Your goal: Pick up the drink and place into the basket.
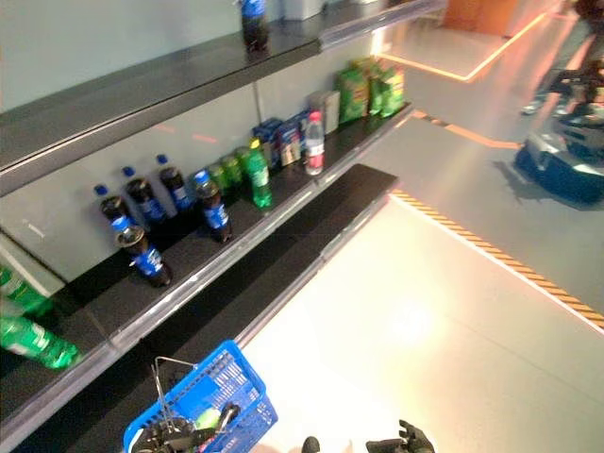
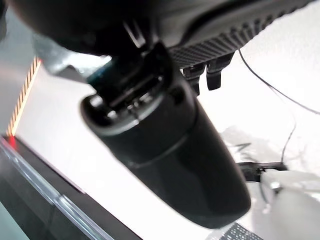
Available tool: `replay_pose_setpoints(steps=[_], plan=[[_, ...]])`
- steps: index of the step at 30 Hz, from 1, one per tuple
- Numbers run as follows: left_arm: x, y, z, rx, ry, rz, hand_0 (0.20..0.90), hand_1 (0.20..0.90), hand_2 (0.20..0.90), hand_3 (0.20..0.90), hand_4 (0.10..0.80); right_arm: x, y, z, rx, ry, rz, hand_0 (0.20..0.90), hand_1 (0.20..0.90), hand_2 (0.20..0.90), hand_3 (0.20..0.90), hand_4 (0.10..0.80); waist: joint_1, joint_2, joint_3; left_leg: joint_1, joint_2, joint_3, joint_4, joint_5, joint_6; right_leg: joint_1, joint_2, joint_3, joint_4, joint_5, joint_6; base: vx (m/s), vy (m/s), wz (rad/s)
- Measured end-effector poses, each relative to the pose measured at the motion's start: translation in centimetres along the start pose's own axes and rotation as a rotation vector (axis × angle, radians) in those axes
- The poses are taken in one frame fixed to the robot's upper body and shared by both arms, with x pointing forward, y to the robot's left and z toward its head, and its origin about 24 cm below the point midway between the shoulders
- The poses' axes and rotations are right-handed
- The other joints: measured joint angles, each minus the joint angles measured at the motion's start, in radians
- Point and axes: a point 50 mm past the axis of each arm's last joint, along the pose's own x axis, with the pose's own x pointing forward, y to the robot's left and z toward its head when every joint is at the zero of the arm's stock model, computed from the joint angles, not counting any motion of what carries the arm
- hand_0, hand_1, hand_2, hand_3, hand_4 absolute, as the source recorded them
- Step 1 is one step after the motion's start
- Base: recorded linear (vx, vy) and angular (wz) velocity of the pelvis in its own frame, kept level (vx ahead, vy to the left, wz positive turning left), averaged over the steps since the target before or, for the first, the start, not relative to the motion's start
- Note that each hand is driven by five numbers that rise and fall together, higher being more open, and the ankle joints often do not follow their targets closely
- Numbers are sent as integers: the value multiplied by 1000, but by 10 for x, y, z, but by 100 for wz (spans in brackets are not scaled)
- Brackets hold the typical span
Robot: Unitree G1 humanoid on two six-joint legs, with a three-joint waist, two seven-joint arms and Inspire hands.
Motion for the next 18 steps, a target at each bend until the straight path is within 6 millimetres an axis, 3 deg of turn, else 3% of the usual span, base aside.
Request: replay_pose_setpoints(steps=[2,4,5,7,9,10,11,12,13,16,18], plan=[[0,-2,2,13,-9,-10,300,300,300,200,100,0,-3,2,-2,-4,-10,900,900,900,900,800,6,22,8,-6,-33,-74,-183,22,-2,17,27,52,-5,-1,-3,246,36,-80],[0,-6,1,39,-14,-26,300,300,300,200,100,0,-3,1,-4,3,-22,900,900,900,900,800,16,48,13,-40,-55,-148,-285,87,-16,27,44,67,-21,0,-5,382,27,-90],[0,-9,3,32,-26,-30,300,300,300,200,100,0,-4,0,-6,8,-29,900,900,900,900,800,26,59,19,-54,-57,-175,-301,107,-47,37,56,102,-29,0,-6,335,37,-92],[1,-16,7,19,-41,-43,300,300,300,200,100,0,-4,0,-5,14,-34,900,900,900,900,800,58,78,38,-74,-59,-185,-269,127,-63,54,63,153,-29,-5,3,337,67,-109],[0,-19,4,10,-33,-49,300,300,300,200,100,0,-6,0,-6,13,-45,900,900,900,900,800,65,102,46,-63,-54,-196,-247,129,-67,71,62,219,-15,-32,34,359,94,-111],[-1,-21,2,7,-29,-52,300,300,300,200,100,0,-8,0,-9,11,-52,900,900,900,900,800,66,119,40,-58,-42,-196,-249,127,-67,66,64,226,-5,-47,47,235,60,-103],[-1,-24,2,5,-27,-56,300,300,300,200,100,0,-12,2,-11,9,-60,900,900,900,900,800,62,142,44,-42,-33,-176,-251,166,-18,69,65,223,8,-63,63,225,46,-112],[-1,-22,1,5,-25,-49,300,300,300,200,100,0,-9,2,-11,6,-54,900,900,900,900,800,62,141,47,-20,-39,-133,-257,159,81,61,53,190,53,-95,101,198,50,-99],[0,-19,3,11,-31,-41,300,300,300,200,100,0,-5,0,-9,8,-44,900,900,900,900,800,51,127,50,-3,-48,-114,-267,150,112,60,32,166,72,-115,111,220,50,-76],[3,-7,10,35,-35,-13,300,300,300,200,100,-3,6,-16,0,46,-17,900,900,900,900,800,46,75,56,65,-79,-71,-297,129,153,42,-21,111,189,-200,138,188,71,-39],[6,-5,19,40,-57,-9,300,300,300,200,100,-3,8,-17,5,49,-12,900,900,900,900,800,45,63,63,80,-75,-57,-297,107,163,-33,-24,60,337,-224,166,158,76,-30]])
